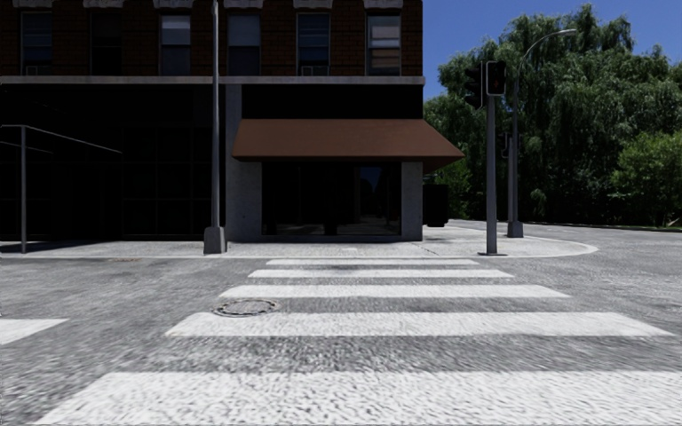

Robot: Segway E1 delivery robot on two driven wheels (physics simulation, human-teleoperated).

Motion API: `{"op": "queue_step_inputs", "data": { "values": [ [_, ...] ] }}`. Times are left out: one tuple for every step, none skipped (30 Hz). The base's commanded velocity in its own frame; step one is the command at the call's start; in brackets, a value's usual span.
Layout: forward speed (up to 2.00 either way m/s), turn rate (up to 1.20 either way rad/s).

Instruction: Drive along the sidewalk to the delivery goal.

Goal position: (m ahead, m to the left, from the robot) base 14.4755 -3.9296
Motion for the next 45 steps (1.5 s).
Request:
{"op": "queue_step_inputs", "data": {
  "values": [
    [1.34, 0.0],
    [1.34, 0.0],
    [1.34, 0.0],
    [1.34, 0.0],
    [1.34, 0.0],
    [1.34, 0.0],
    [1.35, 0.0],
    [1.35, 0.0],
    [1.35, 0.0],
    [1.35, 0.0],
    [1.36, 0.0],
    [1.36, 0.0],
    [1.36, 0.0],
    [1.36, 0.0],
    [1.36, 0.0],
    [1.36, 0.0],
    [1.36, 0.0],
    [1.37, 0.0],
    [1.37, 0.0],
    [1.37, 0.0],
    [1.37, 0.0],
    [1.38, 0.0],
    [1.38, 0.0],
    [1.38, 0.0],
    [1.38, 0.0],
    [1.38, 0.0],
    [1.38, 0.0],
    [1.38, 0.0],
    [1.38, 0.0],
    [1.38, 0.0],
    [1.38, 0.0],
    [1.38, 0.0],
    [1.38, 0.0],
    [1.38, 0.0],
    [1.38, 0.0],
    [1.38, 0.0],
    [1.38, 0.0],
    [1.38, 0.0],
    [1.38, 0.0],
    [1.38, 0.0],
    [1.38, 0.0],
    [1.39, 0.0],
    [1.39, 0.0],
    [1.39, 0.0],
    [1.39, 0.0]
  ]
}}
